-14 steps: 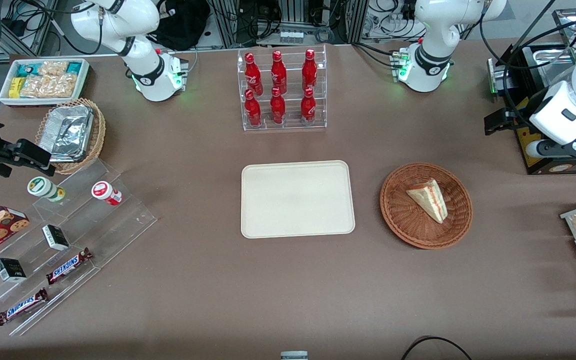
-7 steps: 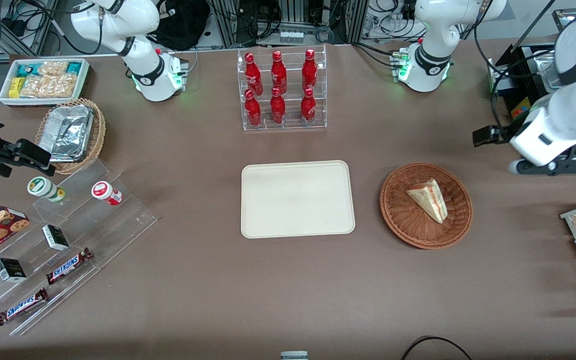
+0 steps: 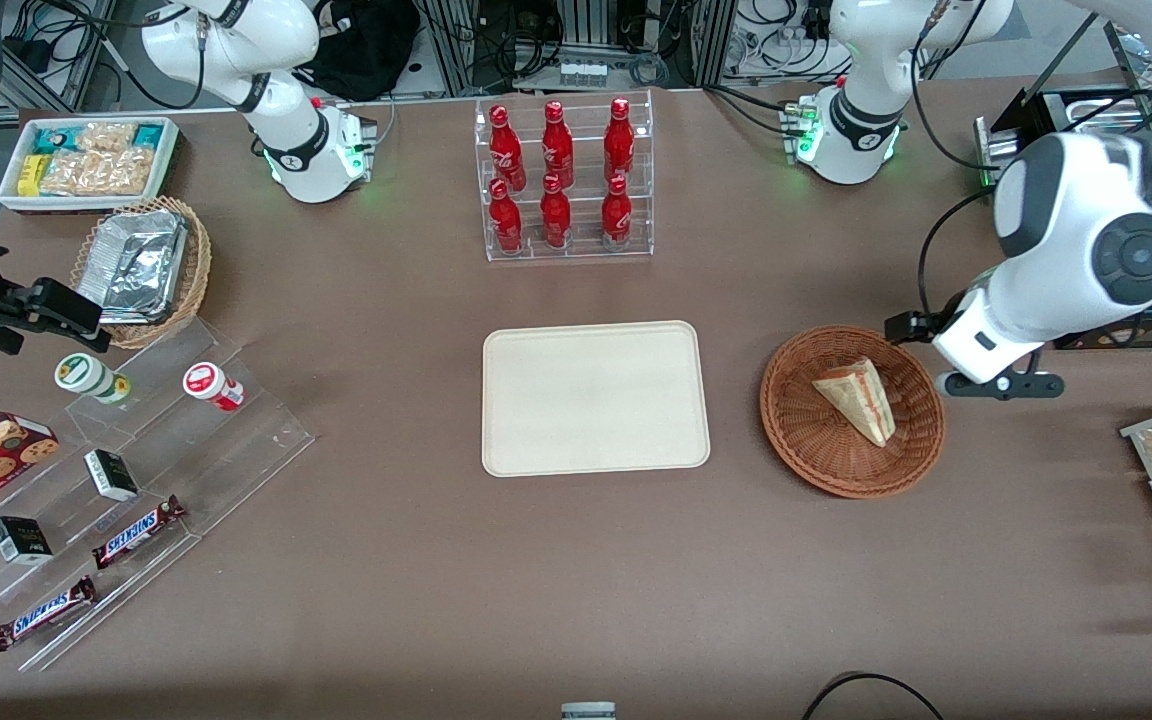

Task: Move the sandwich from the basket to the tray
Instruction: 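Move the left gripper over the wrapped sandwich in the wicker basket, then lower the left gripper and close it on the sandwich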

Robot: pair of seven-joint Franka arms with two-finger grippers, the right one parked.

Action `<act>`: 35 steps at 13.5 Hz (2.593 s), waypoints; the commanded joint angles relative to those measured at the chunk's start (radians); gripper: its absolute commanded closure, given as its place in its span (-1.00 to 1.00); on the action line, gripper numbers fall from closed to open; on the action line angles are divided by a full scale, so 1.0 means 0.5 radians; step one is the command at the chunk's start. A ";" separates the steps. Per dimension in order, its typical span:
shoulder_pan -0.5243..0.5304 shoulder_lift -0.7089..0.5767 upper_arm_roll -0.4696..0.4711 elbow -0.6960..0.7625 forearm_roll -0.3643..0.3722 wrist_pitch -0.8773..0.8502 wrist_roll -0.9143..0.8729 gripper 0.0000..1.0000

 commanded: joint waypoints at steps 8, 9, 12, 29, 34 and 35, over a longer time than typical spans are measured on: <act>-0.077 -0.048 0.001 -0.481 0.028 0.672 -0.719 -1.00; -0.092 -0.048 0.001 -0.521 0.028 0.751 -0.890 -1.00; -0.105 -0.054 0.001 -0.644 0.028 0.947 -1.186 -1.00; -0.093 0.206 0.004 -0.739 0.022 1.393 -1.831 0.23; -0.093 0.191 0.004 -0.730 0.025 1.374 -1.843 0.81; -0.099 0.167 0.004 -0.721 0.025 1.368 -1.837 0.81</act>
